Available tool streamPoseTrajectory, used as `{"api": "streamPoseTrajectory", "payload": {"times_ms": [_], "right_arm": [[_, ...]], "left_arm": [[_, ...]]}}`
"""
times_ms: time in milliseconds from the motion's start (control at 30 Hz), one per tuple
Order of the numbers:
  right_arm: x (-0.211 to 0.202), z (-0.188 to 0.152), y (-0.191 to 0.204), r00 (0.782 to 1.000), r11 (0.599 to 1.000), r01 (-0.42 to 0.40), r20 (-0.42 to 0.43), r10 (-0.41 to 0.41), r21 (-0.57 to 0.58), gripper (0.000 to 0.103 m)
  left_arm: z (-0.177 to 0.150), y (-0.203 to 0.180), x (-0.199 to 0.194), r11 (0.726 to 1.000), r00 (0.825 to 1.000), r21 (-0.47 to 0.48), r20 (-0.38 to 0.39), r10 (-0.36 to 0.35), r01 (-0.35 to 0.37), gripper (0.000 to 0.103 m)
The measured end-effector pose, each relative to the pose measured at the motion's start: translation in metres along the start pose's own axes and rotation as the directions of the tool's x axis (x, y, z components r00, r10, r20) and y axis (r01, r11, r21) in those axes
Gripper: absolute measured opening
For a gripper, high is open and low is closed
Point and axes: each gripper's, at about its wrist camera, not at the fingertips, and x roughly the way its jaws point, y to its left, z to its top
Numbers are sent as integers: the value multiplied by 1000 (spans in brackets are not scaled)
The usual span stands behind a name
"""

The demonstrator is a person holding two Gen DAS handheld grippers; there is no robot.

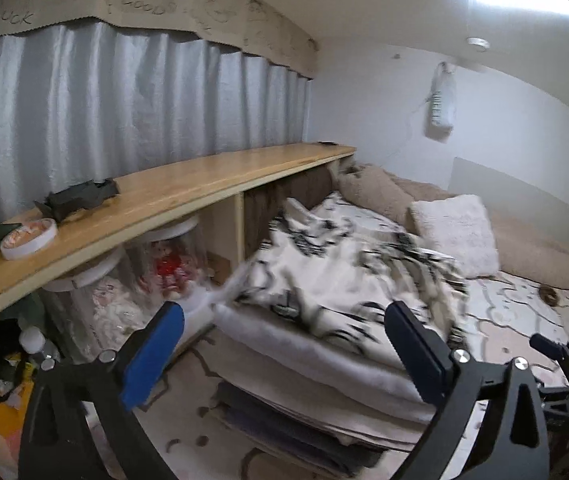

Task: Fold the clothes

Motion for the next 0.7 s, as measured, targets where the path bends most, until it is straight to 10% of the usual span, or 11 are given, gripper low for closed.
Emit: {"api": "streamPoseTrajectory", "payload": {"times_ms": [267,700], "right_arm": [[-68,0,-17,999,997,-24,23,22,69,103],[-163,-44,-76,980,972,191,38,-198,134,103]], "left_arm": [[-16,-49,-32,1000,1000,7,-2,-27,27,102],[-53,-141,-87,991,993,78,20,-114,112,103]]}}
